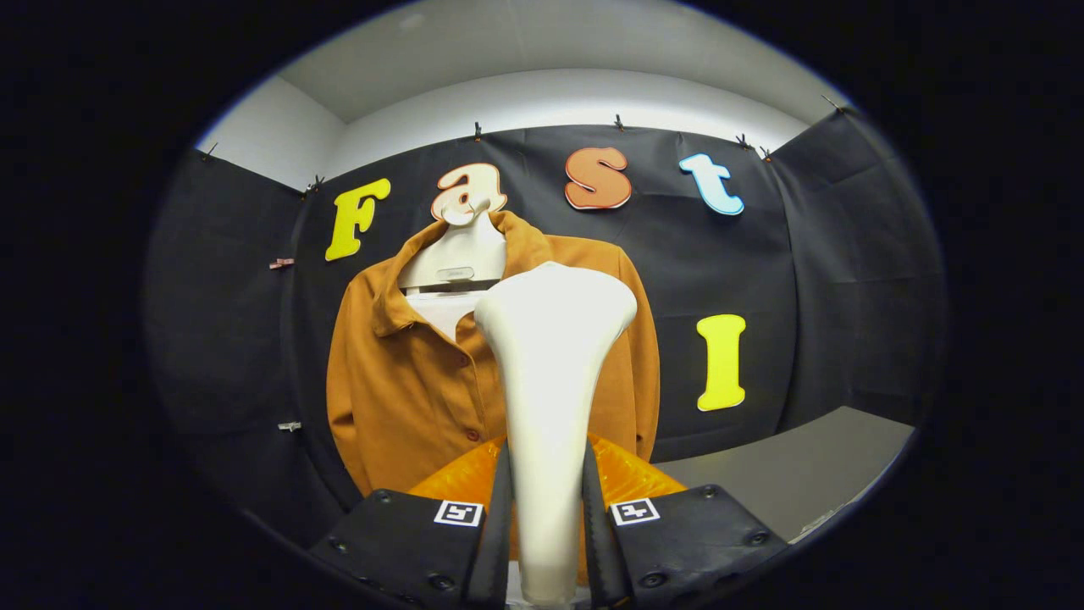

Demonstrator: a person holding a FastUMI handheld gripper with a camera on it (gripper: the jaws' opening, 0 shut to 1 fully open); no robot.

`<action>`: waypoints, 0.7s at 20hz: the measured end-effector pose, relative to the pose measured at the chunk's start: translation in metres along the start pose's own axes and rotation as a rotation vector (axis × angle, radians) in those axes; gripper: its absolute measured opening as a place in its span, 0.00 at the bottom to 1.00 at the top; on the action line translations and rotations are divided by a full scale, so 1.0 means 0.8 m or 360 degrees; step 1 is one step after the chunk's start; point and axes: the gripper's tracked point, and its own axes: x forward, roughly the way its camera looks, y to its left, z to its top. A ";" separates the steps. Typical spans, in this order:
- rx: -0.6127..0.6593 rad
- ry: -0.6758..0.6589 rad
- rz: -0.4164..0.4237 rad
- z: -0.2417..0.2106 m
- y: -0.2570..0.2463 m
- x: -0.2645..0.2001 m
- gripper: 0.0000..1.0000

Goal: Iron the clothes twice with a garment steamer, once on the left side and once on the right side.

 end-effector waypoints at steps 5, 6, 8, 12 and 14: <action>0.0006 -0.0003 0.0014 -0.001 -0.006 0.008 0.40; 0.0008 -0.0003 0.0018 -0.001 -0.007 0.009 0.40; 0.0006 -0.0006 0.0025 0.000 -0.008 0.010 0.40; 0.0004 -0.0010 0.0029 -0.001 -0.008 0.012 0.40; 0.0001 -0.0007 0.0030 -0.001 -0.008 0.011 0.40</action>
